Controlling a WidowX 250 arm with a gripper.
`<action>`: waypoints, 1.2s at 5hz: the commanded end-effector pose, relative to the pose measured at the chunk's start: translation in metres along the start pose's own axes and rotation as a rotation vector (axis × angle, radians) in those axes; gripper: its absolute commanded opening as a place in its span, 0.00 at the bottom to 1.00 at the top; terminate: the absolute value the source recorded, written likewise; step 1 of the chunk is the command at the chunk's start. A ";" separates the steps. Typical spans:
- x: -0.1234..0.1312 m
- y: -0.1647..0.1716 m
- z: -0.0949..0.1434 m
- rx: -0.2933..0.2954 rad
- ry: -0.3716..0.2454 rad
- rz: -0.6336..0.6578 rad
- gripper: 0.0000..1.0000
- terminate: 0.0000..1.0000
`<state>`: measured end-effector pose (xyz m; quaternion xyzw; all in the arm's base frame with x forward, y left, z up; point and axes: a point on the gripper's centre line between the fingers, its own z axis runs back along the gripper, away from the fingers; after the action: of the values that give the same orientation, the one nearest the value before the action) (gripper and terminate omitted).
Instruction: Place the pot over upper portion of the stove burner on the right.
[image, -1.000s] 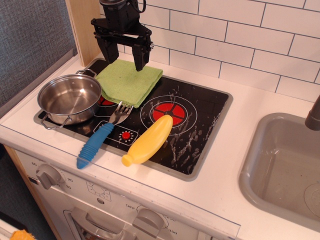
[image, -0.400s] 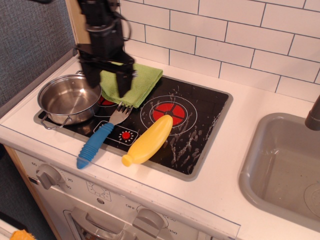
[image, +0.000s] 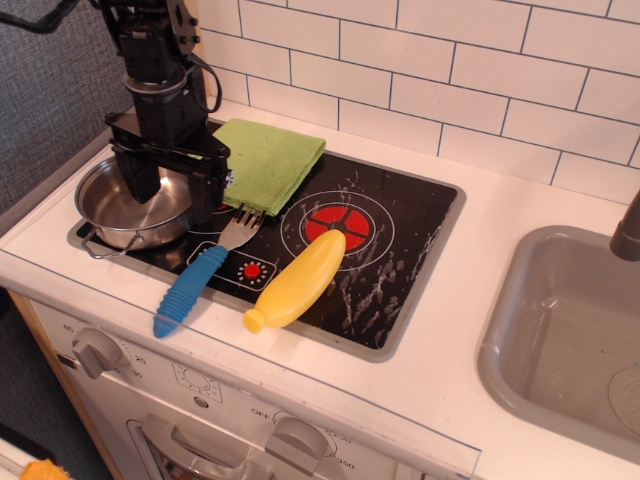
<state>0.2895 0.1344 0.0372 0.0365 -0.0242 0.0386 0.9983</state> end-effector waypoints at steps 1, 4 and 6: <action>-0.001 0.018 -0.007 0.010 0.021 0.052 0.00 0.00; 0.002 0.008 0.023 0.013 -0.047 0.019 0.00 0.00; 0.029 -0.039 0.080 -0.047 -0.197 -0.107 0.00 0.00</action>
<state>0.3181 0.0858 0.0895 0.0022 -0.0824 -0.0214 0.9964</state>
